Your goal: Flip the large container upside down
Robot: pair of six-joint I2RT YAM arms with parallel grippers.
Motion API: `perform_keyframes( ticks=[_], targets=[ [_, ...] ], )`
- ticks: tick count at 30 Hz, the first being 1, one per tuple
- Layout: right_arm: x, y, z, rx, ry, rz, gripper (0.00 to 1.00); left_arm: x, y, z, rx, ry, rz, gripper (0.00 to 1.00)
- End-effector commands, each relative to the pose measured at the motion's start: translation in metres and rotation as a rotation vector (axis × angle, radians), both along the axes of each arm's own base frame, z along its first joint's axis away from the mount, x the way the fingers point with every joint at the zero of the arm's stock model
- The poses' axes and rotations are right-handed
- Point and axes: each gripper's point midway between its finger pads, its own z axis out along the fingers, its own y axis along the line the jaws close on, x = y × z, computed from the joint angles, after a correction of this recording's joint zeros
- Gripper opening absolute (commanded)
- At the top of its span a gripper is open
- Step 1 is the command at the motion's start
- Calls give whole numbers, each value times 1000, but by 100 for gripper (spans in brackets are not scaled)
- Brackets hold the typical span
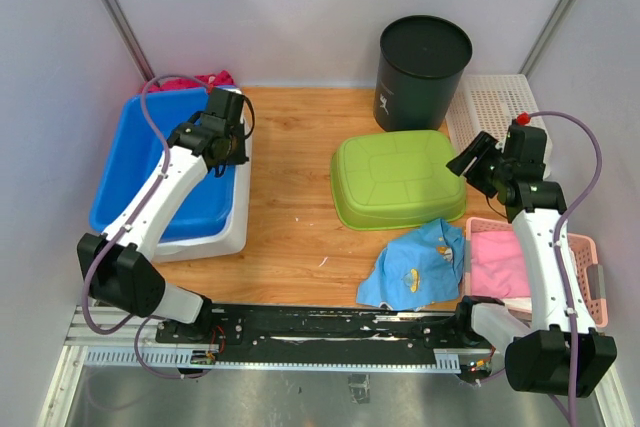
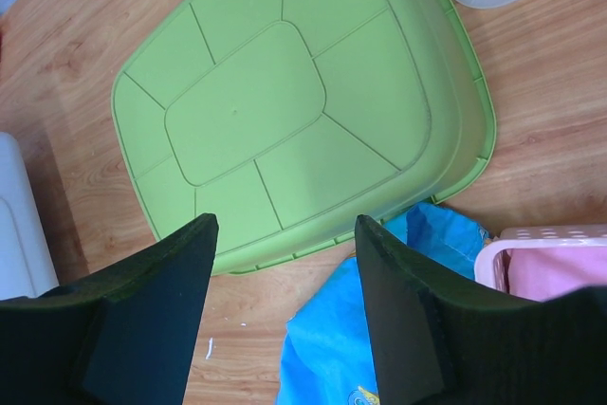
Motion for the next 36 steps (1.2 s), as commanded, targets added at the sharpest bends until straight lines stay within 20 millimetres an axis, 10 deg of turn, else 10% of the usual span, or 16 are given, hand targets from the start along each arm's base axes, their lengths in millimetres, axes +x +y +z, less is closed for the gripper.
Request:
perform_keyframes(
  ticks=[1,13,28,36],
  targets=[
    [-4,7,-2,10,3,27,61,9,0,1,38,-23,-27,3],
    [-8,4,-4,-16,1,28,62,14,-27,-34,-88,9,-94,45],
    [-8,5,-7,-10,14,34,62,5,-22,-53,-82,51,-68,42],
    [-7,5,-6,-14,9,34,62,9,-15,-4,-75,-51,-49,8]
  ],
)
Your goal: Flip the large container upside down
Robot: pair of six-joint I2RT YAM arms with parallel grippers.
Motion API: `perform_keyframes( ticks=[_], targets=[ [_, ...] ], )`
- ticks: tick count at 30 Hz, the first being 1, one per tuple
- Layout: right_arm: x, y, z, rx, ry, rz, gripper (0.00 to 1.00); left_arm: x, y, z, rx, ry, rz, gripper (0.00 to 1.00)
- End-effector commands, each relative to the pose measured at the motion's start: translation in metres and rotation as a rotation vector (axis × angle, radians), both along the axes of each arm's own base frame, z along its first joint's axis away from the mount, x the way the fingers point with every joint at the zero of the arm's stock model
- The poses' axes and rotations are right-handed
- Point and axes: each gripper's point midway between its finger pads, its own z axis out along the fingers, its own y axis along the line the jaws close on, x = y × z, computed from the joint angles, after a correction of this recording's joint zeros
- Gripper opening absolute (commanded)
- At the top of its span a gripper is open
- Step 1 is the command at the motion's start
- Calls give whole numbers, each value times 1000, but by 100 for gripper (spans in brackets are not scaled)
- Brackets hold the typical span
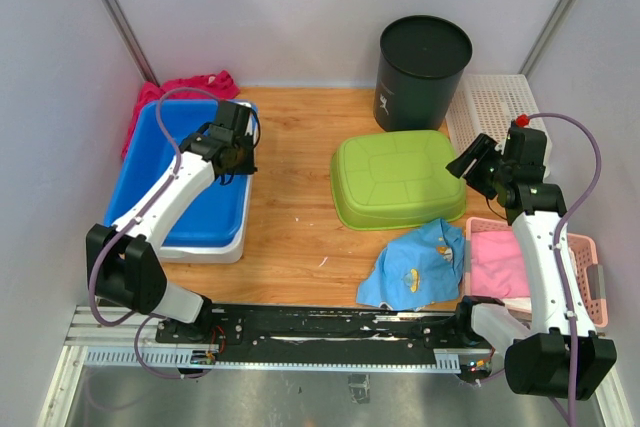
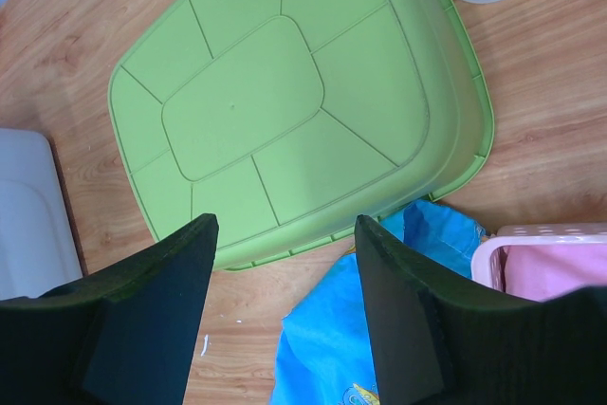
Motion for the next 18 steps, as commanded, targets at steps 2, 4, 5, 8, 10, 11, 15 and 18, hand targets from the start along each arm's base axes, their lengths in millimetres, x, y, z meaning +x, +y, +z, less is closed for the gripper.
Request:
perform_keyframes(
  ticks=[2,4,5,8,10,11,15,18],
  targets=[
    [-3,5,-4,-4,12,25,62,9,9,66,6,-143,17,4],
    [-3,6,-5,1,14,26,62,8,11,82,10,-169,18,0],
    [-2,6,-5,4,14,27,62,8,12,90,11,-188,21,0],
    [-1,7,-4,8,10,29,61,9,16,117,12,-246,33,0],
    [-1,7,-3,5,8,29,61,11,18,145,5,-309,40,0],
    [-1,6,-3,5,7,29,61,11,18,158,-2,-338,39,0],
    [-1,8,-2,15,7,34,61,9,16,217,-47,-472,23,0],
    [-1,11,-3,28,6,40,61,5,17,259,-77,-571,24,0]
  ],
)
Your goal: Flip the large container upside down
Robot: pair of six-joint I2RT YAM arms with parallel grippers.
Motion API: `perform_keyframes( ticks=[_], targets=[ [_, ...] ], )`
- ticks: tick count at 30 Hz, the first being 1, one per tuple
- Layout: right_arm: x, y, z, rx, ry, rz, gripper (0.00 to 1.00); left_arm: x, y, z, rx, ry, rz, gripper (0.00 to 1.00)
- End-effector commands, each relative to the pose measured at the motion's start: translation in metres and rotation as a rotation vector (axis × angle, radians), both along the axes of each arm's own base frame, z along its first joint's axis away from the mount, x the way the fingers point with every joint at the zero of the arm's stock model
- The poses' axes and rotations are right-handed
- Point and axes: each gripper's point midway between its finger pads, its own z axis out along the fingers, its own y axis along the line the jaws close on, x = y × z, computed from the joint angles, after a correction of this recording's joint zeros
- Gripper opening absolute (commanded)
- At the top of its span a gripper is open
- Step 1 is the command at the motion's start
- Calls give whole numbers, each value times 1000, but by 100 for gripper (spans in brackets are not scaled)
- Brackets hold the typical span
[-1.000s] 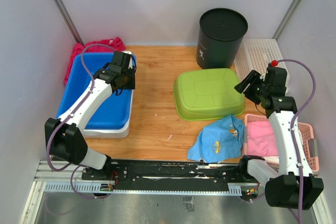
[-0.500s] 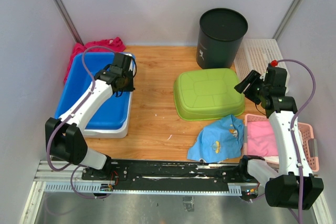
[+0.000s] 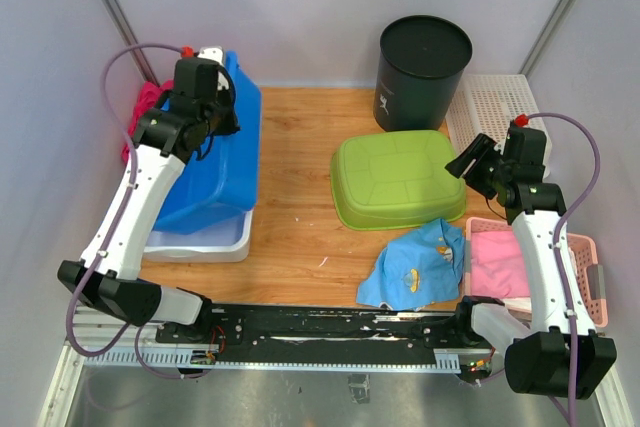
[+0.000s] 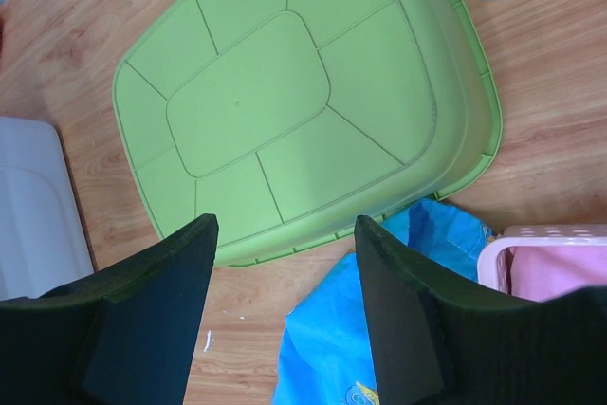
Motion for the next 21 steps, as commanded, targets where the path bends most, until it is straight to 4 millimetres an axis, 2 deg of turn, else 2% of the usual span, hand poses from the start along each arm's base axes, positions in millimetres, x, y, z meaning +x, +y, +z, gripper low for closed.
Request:
perform_keyframes(
  ticks=[1,4,9,15,18,21],
  targets=[
    [-2,9,-3,20,4,30,61,-6,8,110,-40,-307,0,0],
    [-3,8,-3,18,2,27,61,-11,2,148,-94,-397,-30,0],
    [-4,8,-1,17,-5,25,61,-18,-36,190,-264,-507,-205,0],
    [-8,6,4,5,-17,18,61,-25,-86,223,-503,-551,-414,0],
    [-10,4,4,-3,-16,14,61,-32,-108,232,-667,-554,-503,0],
    [-12,4,3,-5,-14,13,61,-37,-121,237,-792,-554,-558,0]
  ],
)
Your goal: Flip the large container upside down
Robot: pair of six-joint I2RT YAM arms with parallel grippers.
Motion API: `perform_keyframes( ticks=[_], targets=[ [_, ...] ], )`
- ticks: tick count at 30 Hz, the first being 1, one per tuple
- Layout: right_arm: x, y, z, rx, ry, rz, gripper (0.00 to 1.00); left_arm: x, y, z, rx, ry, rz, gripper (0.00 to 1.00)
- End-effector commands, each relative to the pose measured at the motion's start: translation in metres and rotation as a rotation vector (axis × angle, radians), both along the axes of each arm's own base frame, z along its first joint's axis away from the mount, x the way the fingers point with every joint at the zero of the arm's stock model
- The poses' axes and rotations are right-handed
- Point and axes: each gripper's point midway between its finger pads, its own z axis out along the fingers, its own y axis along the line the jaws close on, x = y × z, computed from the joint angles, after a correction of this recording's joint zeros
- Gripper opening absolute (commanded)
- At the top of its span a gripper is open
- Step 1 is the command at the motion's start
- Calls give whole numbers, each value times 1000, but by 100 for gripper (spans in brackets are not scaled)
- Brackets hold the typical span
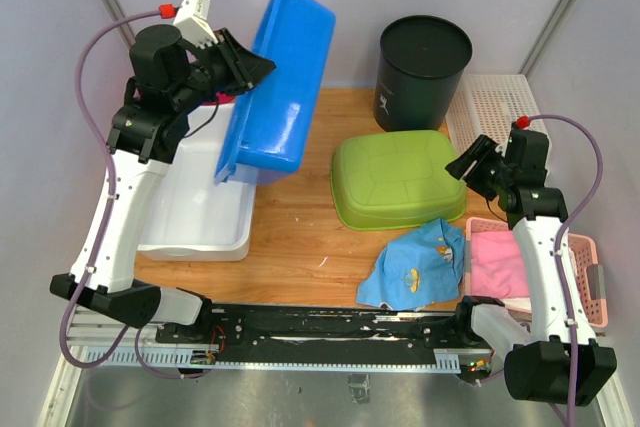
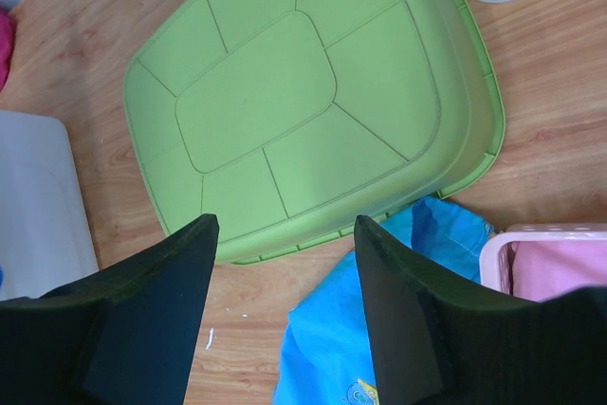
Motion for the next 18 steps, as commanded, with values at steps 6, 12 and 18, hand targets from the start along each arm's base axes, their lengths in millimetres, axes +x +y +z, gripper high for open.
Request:
perform_keyframes(
  ticks=[6,12,18],
  targets=[
    [-8,1,-3,-15,10,4,61,-22,-48,51,-415,-151,-297,0],
    [-9,1,-3,-19,11,9,61,-24,-63,24,-589,-62,-407,0],
    [-11,0,-5,-25,12,6,61,-19,-61,3,-690,-9,-388,0]
  ],
)
